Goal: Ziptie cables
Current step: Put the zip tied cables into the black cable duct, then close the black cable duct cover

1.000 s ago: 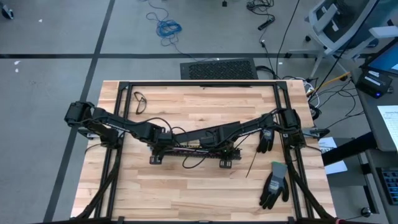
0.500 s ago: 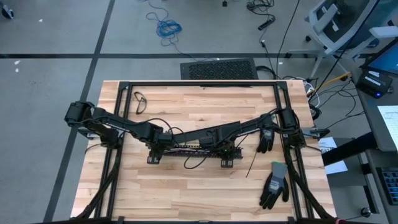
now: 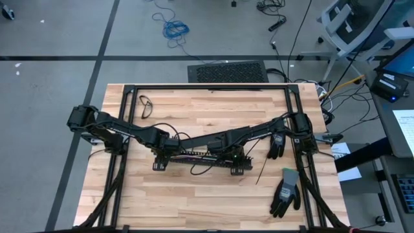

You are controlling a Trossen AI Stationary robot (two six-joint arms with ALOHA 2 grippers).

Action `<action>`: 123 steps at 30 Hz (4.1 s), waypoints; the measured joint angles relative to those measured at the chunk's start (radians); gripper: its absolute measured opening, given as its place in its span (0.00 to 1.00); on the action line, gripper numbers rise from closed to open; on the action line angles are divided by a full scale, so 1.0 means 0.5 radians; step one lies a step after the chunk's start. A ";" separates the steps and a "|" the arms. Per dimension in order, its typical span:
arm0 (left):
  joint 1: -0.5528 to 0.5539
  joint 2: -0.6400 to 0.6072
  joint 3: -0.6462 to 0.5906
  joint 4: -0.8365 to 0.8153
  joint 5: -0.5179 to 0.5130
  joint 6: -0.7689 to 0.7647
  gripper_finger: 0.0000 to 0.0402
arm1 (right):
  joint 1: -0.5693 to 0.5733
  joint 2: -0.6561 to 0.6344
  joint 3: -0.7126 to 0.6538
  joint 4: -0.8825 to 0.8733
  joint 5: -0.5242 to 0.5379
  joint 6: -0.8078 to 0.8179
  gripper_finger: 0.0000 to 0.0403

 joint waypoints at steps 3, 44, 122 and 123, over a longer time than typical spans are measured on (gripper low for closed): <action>0.000 0.000 0.000 -0.001 0.000 0.001 0.50 | -0.002 -0.016 0.001 -0.003 0.003 -0.004 0.41; 0.003 -0.002 0.005 -0.124 -0.058 0.087 0.49 | -0.032 -0.376 0.160 -0.217 0.422 0.060 0.14; 0.943 -0.360 0.214 0.440 -0.165 -0.014 0.49 | -0.970 -0.498 -0.196 0.287 0.348 -0.344 0.00; 0.958 -0.386 0.227 0.455 -0.150 0.001 0.49 | -0.966 -0.542 -0.200 0.277 0.341 -0.302 0.00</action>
